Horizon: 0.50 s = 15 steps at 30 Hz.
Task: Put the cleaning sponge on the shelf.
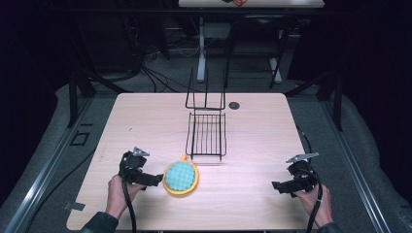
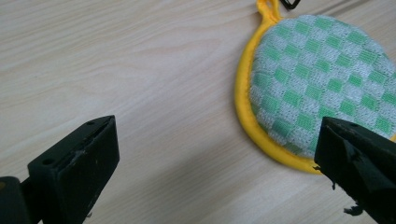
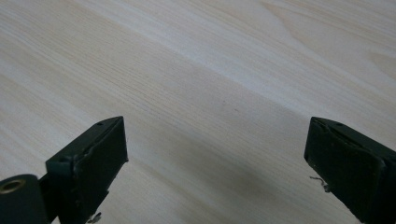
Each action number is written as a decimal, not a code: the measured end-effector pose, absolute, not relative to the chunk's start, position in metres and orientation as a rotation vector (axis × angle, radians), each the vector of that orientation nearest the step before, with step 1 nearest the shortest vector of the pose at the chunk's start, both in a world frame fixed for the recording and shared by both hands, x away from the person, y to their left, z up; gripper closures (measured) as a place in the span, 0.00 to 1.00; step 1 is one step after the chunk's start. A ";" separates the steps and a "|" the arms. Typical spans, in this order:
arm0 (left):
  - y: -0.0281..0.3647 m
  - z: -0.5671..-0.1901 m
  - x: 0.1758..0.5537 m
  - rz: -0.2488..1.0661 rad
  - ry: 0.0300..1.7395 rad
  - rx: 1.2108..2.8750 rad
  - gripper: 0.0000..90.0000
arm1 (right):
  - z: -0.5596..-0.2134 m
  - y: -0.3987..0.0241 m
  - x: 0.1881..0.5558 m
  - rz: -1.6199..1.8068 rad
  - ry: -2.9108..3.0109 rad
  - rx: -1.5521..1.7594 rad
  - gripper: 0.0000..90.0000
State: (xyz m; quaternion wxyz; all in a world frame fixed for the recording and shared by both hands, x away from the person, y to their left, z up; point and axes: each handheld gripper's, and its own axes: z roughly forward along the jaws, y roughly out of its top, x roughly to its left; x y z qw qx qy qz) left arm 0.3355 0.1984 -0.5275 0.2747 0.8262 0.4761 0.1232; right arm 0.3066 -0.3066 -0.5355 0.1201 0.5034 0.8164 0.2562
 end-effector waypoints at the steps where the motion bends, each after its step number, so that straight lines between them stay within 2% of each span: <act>1: 0.198 -0.527 0.336 0.331 1.280 2.221 0.00 | -0.536 -0.307 0.307 0.749 2.386 1.471 0.06; 15: 0.169 -0.524 0.354 0.280 1.230 2.246 0.00 | -0.535 -0.303 0.307 0.750 2.400 1.456 0.07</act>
